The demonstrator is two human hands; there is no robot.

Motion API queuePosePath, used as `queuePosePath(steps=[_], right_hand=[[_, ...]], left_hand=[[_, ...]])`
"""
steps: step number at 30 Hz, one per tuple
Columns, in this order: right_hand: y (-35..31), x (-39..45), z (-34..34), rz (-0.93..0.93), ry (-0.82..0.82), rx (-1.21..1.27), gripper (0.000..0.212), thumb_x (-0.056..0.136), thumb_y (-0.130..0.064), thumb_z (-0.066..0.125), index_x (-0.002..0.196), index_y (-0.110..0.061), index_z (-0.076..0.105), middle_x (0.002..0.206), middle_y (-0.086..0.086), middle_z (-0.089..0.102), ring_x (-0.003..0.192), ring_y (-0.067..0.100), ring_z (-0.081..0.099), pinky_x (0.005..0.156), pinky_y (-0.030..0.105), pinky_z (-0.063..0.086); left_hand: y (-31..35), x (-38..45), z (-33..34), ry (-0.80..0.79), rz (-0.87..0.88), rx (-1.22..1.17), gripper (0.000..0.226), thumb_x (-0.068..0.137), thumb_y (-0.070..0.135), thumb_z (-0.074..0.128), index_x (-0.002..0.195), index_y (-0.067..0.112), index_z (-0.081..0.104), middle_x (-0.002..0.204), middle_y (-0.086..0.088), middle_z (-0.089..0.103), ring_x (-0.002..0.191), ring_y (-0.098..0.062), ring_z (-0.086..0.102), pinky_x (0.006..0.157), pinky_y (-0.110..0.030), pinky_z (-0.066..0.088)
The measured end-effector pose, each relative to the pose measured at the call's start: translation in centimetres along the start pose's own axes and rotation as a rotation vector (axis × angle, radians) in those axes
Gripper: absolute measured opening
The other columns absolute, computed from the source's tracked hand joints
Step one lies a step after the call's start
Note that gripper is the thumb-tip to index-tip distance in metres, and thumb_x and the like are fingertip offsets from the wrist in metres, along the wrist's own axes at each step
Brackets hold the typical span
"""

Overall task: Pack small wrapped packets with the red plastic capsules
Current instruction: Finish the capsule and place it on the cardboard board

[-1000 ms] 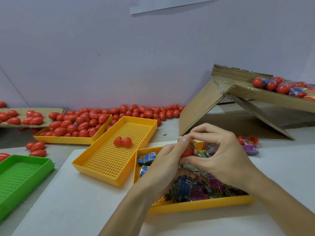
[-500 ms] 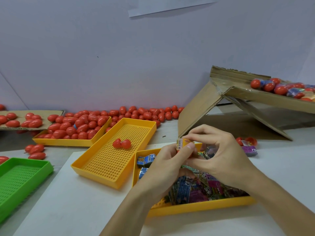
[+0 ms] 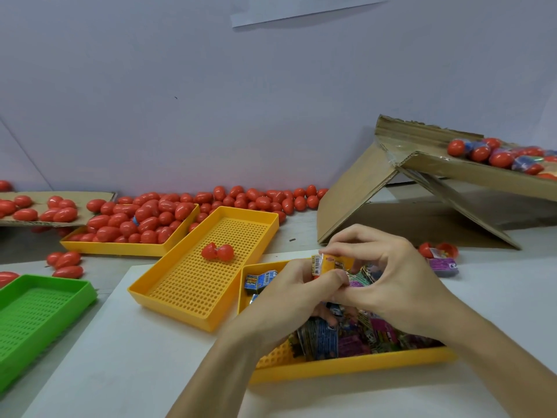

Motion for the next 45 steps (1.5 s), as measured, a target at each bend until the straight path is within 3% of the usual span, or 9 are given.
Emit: queuePosePath(steps=[10,16,18,21,25,31,34,38,45], right_hand=[[-0.3,0.1,-0.1,-0.003,0.03,0.054,0.043,0.069,-0.021,0.089,0.11,-0.028,0.077,0.107,-0.011,0.067,0.092,0.017,0.064,0.07,0.021,0.052],[-0.4,0.2,-0.6,0.002,-0.103,0.258,0.041,0.069,-0.019,0.089,0.108,-0.026,0.078,0.11,-0.005,0.066,0.085,0.029,0.067,0.071,0.025,0.058],[-0.4,0.2,-0.7,-0.012,-0.096,0.264,0.041,0.068,-0.02,0.088,0.108,-0.026,0.078,0.11,-0.004,0.067,0.087,0.03,0.068,0.072,0.028,0.059],[-0.4,0.3,-0.7,-0.021,-0.022,0.207,0.04,0.067,-0.028,0.086,0.107,-0.024,0.078,0.107,-0.004,0.068,0.092,0.025,0.069,0.07,0.027,0.06],[-0.2,0.2,-0.2,-0.053,0.091,0.071,0.031,0.073,-0.019,0.086,0.103,-0.019,0.078,0.1,-0.008,0.068,0.089,0.019,0.067,0.06,0.015,0.053],[0.0,0.0,0.4,-0.07,0.156,-0.074,0.034,0.072,-0.008,0.086,0.102,-0.022,0.077,0.096,-0.011,0.065,0.087,0.016,0.063,0.062,0.014,0.048],[0.0,0.1,0.1,-0.082,0.156,-0.08,0.036,0.072,-0.007,0.087,0.104,-0.021,0.077,0.097,-0.011,0.065,0.087,0.013,0.063,0.064,0.01,0.045],[0.1,0.2,-0.6,-0.046,0.161,-0.048,0.04,0.074,-0.011,0.085,0.108,-0.027,0.073,0.103,-0.016,0.064,0.092,0.009,0.063,0.064,0.011,0.048],[0.1,0.3,-0.3,-0.066,0.103,-0.025,0.037,0.072,-0.033,0.083,0.107,-0.024,0.076,0.1,-0.015,0.065,0.091,0.014,0.064,0.064,0.01,0.045]], left_hand=[[0.3,-0.1,0.7,-0.054,0.047,-0.266,0.034,0.097,0.04,0.051,0.091,0.009,0.062,0.089,-0.006,0.071,0.084,-0.015,0.068,0.067,-0.027,0.056],[0.8,-0.4,0.4,-0.206,0.002,-0.346,0.035,0.099,0.034,0.047,0.118,0.006,0.054,0.095,-0.006,0.06,0.088,-0.018,0.061,0.073,-0.034,0.054],[0.9,-0.6,0.5,-0.238,0.007,-0.357,0.03,0.1,0.033,0.047,0.112,0.007,0.057,0.094,-0.002,0.062,0.09,-0.017,0.06,0.074,-0.033,0.054],[0.6,-0.2,0.8,-0.115,0.032,-0.309,0.026,0.097,0.034,0.052,0.089,0.014,0.066,0.09,0.0,0.066,0.087,-0.014,0.063,0.072,-0.032,0.055],[0.1,0.4,1.4,0.067,0.105,-0.145,0.025,0.094,0.04,0.054,0.083,0.027,0.073,0.087,-0.001,0.07,0.086,-0.016,0.067,0.069,-0.031,0.057],[0.0,0.6,1.3,0.181,0.152,0.131,0.022,0.101,0.037,0.051,0.098,0.022,0.067,0.089,-0.008,0.072,0.087,-0.024,0.07,0.069,-0.037,0.062],[0.3,0.3,1.1,0.115,0.092,0.1,0.036,0.091,0.048,0.05,0.089,0.015,0.064,0.072,0.008,0.07,0.077,-0.013,0.071,0.065,-0.032,0.059],[0.5,0.0,0.9,0.01,0.09,0.1,0.04,0.095,0.046,0.046,0.096,0.012,0.067,0.088,-0.007,0.077,0.087,-0.019,0.073,0.068,-0.027,0.058],[-0.2,0.5,0.6,0.091,0.091,-0.016,0.035,0.093,0.051,0.052,0.1,0.024,0.074,0.095,0.004,0.074,0.093,-0.013,0.07,0.066,-0.03,0.055]])
Point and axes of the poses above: each hand's wrist, its own x-axis towards the middle knuckle, its own z-axis out of the palm, y = z × x, the point moved 1 cm from there along x, towards the middle knuckle
